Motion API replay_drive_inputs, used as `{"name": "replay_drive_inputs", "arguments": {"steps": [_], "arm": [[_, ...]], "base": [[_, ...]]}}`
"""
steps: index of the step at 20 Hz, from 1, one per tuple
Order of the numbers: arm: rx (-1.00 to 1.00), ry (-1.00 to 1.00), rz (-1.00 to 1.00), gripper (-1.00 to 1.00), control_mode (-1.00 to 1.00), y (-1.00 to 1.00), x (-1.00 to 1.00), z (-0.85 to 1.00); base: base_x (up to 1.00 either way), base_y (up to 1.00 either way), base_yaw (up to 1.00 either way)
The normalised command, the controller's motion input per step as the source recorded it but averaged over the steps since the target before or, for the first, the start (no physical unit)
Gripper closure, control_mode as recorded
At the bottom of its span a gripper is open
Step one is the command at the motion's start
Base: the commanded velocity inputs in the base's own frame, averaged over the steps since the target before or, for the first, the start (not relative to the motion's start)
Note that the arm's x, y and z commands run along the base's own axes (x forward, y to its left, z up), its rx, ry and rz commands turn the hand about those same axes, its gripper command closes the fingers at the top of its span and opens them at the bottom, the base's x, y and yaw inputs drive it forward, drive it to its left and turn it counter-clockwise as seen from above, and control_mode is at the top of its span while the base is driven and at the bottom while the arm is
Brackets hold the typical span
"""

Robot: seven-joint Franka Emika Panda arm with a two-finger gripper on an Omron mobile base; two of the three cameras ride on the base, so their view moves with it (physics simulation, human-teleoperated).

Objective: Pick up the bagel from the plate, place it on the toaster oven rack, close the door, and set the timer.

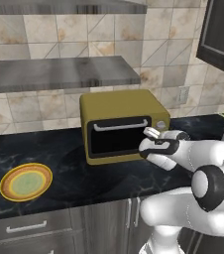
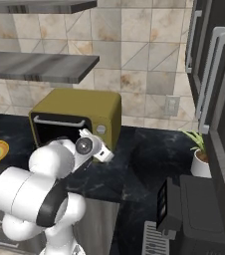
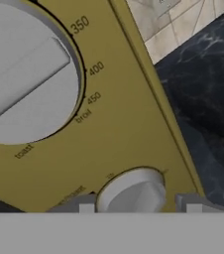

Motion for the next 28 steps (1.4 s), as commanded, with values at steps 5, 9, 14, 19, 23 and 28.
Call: {"name": "replay_drive_inputs", "arguments": {"steps": [5,9,14,19,23,28], "arm": [[0.02,-0.06,0.0,-1.0,-1.0,-0.06,0.27,-0.24],[0.0,0.0,-0.01,-1.0,-1.0,-0.01,0.34,-0.15],[0.0,0.02,-0.06,-1.0,-1.0,0.0,0.5,-0.21],[0.0,0.09,-0.07,1.0,-1.0,0.0,0.51,-0.21],[0.0,0.04,-0.01,1.0,-1.0,0.0,0.23,0.0],[0.0,0.01,-0.01,1.0,-1.0,0.02,0.04,-0.05]], "base": [[0.0,0.0,0.0],[0.0,0.0,0.0],[0.0,0.0,0.0],[0.0,0.0,0.0],[0.0,0.0,0.0],[0.0,0.0,0.0]]}}
